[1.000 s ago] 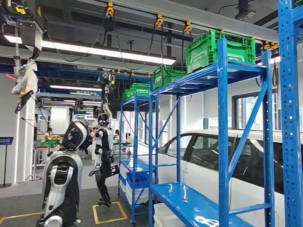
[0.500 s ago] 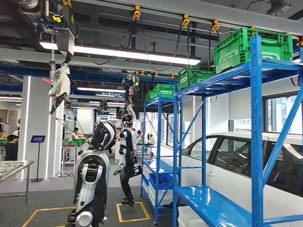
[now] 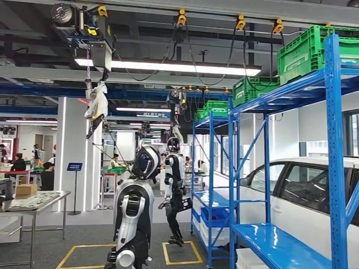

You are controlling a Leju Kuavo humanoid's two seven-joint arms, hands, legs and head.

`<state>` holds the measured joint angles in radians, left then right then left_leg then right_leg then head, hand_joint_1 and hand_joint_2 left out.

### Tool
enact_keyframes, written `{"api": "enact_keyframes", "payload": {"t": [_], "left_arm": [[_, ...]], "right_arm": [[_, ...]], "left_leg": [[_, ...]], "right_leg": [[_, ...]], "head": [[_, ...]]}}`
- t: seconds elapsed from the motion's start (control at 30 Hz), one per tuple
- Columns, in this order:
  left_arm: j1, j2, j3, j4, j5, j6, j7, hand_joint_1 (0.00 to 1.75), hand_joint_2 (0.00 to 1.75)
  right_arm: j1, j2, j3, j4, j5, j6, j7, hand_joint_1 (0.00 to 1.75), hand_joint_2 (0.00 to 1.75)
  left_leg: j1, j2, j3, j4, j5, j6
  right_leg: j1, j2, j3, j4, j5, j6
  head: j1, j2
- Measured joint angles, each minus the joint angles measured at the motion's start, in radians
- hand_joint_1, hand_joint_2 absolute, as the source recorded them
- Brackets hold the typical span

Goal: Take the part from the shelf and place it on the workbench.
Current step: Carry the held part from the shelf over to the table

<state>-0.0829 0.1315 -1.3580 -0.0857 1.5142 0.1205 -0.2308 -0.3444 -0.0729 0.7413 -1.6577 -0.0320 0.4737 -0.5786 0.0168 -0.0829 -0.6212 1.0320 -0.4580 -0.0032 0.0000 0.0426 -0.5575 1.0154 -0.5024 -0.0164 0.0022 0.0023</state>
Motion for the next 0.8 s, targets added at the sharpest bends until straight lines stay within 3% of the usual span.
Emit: {"api": "enact_keyframes", "payload": {"t": [0.07,0.17,0.2,0.23,0.27,0.33,0.4,0.5,0.57,0.67,0.7,0.73,0.8], "left_arm": [[0.002,0.000,-0.002,0.000,0.000,0.001,0.002,0.00,1.75],[-0.002,0.000,-0.004,0.000,0.000,0.001,0.003,0.00,1.75],[-0.001,0.000,-0.005,0.000,0.000,0.001,0.004,0.00,1.75],[0.000,0.000,-0.005,0.000,0.000,0.000,0.005,0.00,1.75],[0.001,0.000,-0.005,0.000,0.000,0.000,0.006,0.00,1.75],[0.000,-0.001,-0.006,0.000,0.000,-0.001,0.007,0.00,1.75],[-0.002,-0.003,-0.007,0.000,0.000,-0.003,0.009,0.00,1.75],[0.000,-0.005,-0.012,0.000,0.001,-0.006,0.014,0.00,1.75],[0.000,-0.006,-0.015,0.000,0.001,-0.006,0.016,0.00,1.75],[-0.004,-0.007,-0.017,0.000,0.002,-0.007,0.013,0.00,1.75],[-0.004,-0.007,-0.018,0.000,0.002,-0.007,0.012,0.00,1.75],[-0.004,-0.007,-0.019,0.000,0.003,-0.007,0.011,0.00,1.75],[-0.004,-0.007,-0.022,0.000,0.003,-0.008,0.010,0.00,1.75]], "right_arm": [[0.000,0.000,0.001,0.001,-0.002,0.001,0.000,1.75,1.75],[0.002,-0.003,0.002,0.007,-0.003,0.003,-0.001,1.75,1.75],[0.002,-0.004,0.003,0.010,-0.003,0.004,-0.001,1.75,1.75],[0.002,-0.006,0.004,0.012,-0.003,0.006,0.000,1.75,1.75],[0.001,-0.006,0.005,0.014,-0.004,0.007,0.000,1.75,1.75],[-0.002,-0.007,0.006,0.016,-0.005,0.008,0.001,1.75,1.75],[-0.008,-0.009,0.006,0.017,-0.005,0.009,0.006,1.75,1.75],[-0.023,-0.015,0.011,0.020,0.000,0.011,0.017,1.75,1.75],[-0.035,-0.019,0.014,0.021,0.004,0.010,0.021,1.75,1.75],[-0.044,-0.031,0.020,0.023,0.013,0.008,0.025,1.75,1.75],[-0.046,-0.035,0.023,0.025,0.017,0.008,0.027,1.75,1.75],[-0.048,-0.038,0.025,0.026,0.019,0.007,0.029,1.75,1.75],[-0.058,-0.043,0.030,0.027,0.022,0.007,0.032,1.75,1.75]], "left_leg": [[-0.002,0.021,-0.019,0.038,-0.030,-0.008],[0.000,0.059,-0.097,0.210,-0.115,-0.019],[0.002,0.064,-0.114,0.249,-0.124,-0.023],[0.004,0.068,-0.113,0.253,-0.116,-0.025],[0.006,0.072,-0.094,0.219,-0.092,-0.027],[0.008,0.091,-0.024,0.090,-0.035,-0.029],[0.005,0.105,0.018,0.008,-0.013,-0.020],[0.000,0.098,0.016,-0.002,-0.012,0.003],[0.001,0.090,0.015,-0.004,-0.008,0.015],[-0.001,0.071,0.012,-0.005,-0.005,0.025],[-0.004,0.064,0.011,-0.005,-0.005,0.027],[-0.006,0.056,0.011,-0.004,-0.004,0.028],[-0.009,0.037,0.014,-0.004,-0.004,0.028]], "right_leg": [[-0.006,-0.019,0.006,-0.014,0.007,-0.004],[-0.007,-0.050,0.007,-0.018,0.009,-0.006],[-0.007,-0.059,0.007,-0.017,0.009,-0.005],[-0.007,-0.067,0.007,-0.017,0.008,-0.005],[-0.007,-0.074,0.007,-0.016,0.007,-0.003],[-0.006,-0.084,0.008,-0.011,0.002,0.005],[-0.002,-0.091,0.006,-0.005,-0.002,0.016],[-0.003,-0.097,0.006,-0.004,-0.005,0.032],[-0.007,-0.078,-0.007,0.030,-0.035,0.040],[-0.008,-0.052,-0.088,0.213,-0.128,0.043],[-0.008,-0.051,-0.111,0.263,-0.141,0.041],[-0.007,-0.050,-0.120,0.280,-0.136,0.039],[-0.004,-0.038,-0.084,0.198,-0.073,0.028]], "head": [[0.000,0.000],[0.000,0.000],[0.000,0.000],[0.000,0.000],[0.000,0.000],[0.000,0.000],[0.000,0.000],[0.000,0.000],[0.000,0.000],[0.000,0.000],[0.000,0.000],[0.000,0.000],[0.000,0.000]]}}
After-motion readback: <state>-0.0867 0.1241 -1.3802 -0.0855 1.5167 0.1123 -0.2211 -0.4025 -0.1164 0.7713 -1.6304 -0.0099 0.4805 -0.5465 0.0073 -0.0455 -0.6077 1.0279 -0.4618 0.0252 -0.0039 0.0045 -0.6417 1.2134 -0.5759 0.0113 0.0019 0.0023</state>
